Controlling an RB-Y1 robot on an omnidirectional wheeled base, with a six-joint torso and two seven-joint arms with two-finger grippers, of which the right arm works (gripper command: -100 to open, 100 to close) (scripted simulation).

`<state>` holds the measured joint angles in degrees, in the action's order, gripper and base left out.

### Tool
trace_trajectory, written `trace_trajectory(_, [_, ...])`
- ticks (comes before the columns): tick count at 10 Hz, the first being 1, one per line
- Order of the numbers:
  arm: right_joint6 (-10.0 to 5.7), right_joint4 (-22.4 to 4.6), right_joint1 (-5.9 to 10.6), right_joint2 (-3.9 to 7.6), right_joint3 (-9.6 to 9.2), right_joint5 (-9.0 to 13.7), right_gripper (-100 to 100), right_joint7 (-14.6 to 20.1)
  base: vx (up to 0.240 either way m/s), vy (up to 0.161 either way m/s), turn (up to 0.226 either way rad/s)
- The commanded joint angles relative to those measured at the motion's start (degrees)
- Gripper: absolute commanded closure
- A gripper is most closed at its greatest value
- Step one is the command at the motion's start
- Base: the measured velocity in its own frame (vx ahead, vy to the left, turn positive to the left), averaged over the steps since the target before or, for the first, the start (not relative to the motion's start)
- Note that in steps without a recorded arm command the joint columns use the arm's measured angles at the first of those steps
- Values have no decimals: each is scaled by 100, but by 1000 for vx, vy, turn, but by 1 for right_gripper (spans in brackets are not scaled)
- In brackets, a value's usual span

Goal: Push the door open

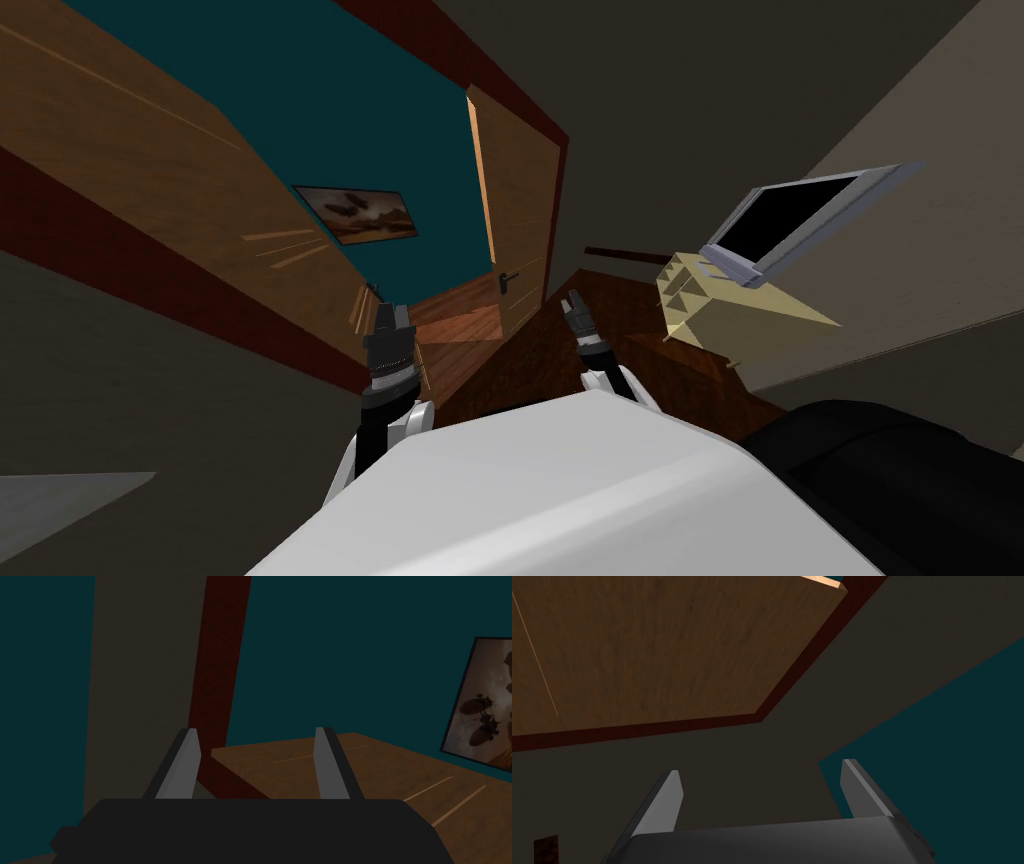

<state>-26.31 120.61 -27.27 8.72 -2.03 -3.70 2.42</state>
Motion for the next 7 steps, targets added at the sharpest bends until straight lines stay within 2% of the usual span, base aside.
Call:
trace_trajectory(1, [-51, -169, 12, 132, -24, -62, -100, 215, 129, -14, 90])
trace_trajectory(3, [-103, -301, 11, 227, -47, -111, -100, 367, 106, -19, 64])
trace_trajectory(6, [-238, -645, 9, 476, -108, -238, -100, 764, 145, -24, 93])
trace_trajectory(7, [-265, -715, 8, 526, -120, -263, -100, 845, 162, -13, 91])
